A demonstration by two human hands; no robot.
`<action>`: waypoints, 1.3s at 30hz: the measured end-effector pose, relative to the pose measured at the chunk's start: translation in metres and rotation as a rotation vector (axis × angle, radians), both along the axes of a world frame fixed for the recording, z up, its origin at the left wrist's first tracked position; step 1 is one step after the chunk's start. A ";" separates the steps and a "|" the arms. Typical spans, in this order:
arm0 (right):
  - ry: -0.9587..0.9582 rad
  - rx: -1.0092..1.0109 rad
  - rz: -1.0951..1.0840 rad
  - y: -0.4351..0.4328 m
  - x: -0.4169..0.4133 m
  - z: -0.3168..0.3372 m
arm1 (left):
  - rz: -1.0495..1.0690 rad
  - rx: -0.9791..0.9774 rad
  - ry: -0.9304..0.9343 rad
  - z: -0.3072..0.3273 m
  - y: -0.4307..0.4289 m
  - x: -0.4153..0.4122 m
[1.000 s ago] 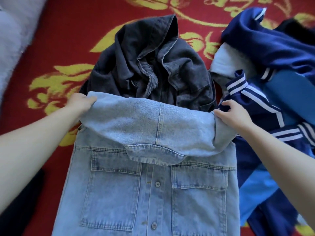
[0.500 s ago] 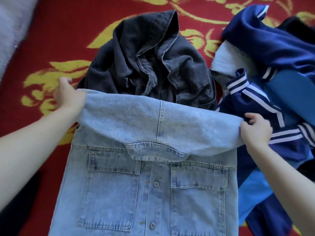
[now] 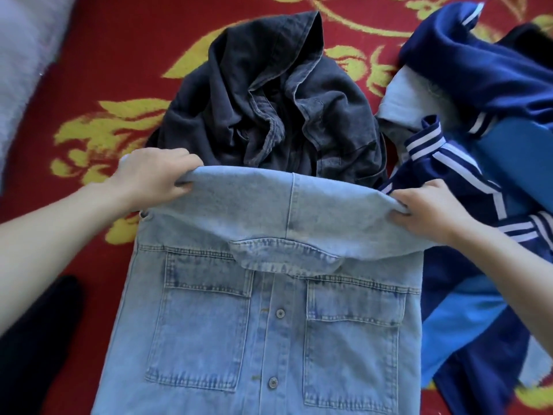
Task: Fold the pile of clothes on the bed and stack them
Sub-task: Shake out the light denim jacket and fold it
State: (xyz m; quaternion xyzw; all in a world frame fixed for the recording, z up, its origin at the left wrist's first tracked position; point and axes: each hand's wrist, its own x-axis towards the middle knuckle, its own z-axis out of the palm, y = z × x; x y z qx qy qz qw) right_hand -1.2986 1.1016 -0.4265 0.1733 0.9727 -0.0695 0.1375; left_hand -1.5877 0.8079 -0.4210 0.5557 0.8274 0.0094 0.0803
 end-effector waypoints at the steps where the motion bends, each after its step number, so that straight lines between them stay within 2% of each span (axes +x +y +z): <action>1: 0.158 0.065 0.059 -0.002 0.015 0.004 | -0.104 0.101 0.061 0.006 -0.010 0.006; 2: 0.311 0.194 0.142 -0.006 0.030 0.006 | -0.195 0.179 0.127 0.011 -0.021 0.011; 4: 0.469 0.362 0.264 -0.021 0.063 0.011 | -0.290 0.266 0.239 0.019 -0.048 0.024; 7: 0.558 0.380 0.318 -0.048 0.112 0.017 | -0.242 0.275 0.299 0.011 -0.101 0.045; 9: 0.525 0.298 0.358 -0.065 0.141 0.010 | -0.224 0.237 0.287 -0.002 -0.133 0.067; 13: 0.249 0.201 0.378 -0.099 0.178 -0.023 | -0.239 0.094 0.161 -0.036 -0.161 0.102; 18: -0.102 0.133 0.060 -0.112 0.202 -0.044 | -0.145 -0.297 -0.030 -0.070 -0.181 0.115; 21: -0.271 0.086 -0.105 -0.111 0.215 -0.048 | -0.106 -0.465 -0.019 -0.067 -0.178 0.118; 23: -0.282 0.068 -0.256 -0.115 0.209 -0.042 | -0.057 -0.575 0.001 -0.055 -0.176 0.119; 25: -0.096 0.076 -0.363 -0.121 0.188 -0.035 | 0.025 -0.733 -0.037 -0.048 -0.173 0.119; 27: 0.107 0.016 -0.571 -0.128 0.158 -0.033 | 0.089 -0.581 -0.088 -0.042 -0.162 0.121; 29: 0.123 -0.134 -0.786 -0.127 0.126 -0.032 | 0.028 -0.335 -0.008 -0.053 -0.155 0.121; 31: 0.104 -0.253 -0.997 -0.122 0.104 -0.034 | 0.061 -0.233 0.053 -0.057 -0.141 0.124; 33: 0.160 -0.382 -1.186 -0.117 0.093 -0.033 | 0.211 -0.304 -0.032 -0.056 -0.115 0.131; 34: 0.196 -0.411 -1.208 -0.115 0.091 -0.034 | 0.276 -0.329 -0.039 -0.057 -0.107 0.131; 37: 0.290 -0.424 -1.125 -0.107 0.097 -0.032 | 0.354 -0.448 -0.072 -0.058 -0.093 0.117; 39: 0.509 -0.487 -1.289 -0.096 0.109 -0.028 | 0.368 -0.562 -0.073 -0.061 -0.095 0.106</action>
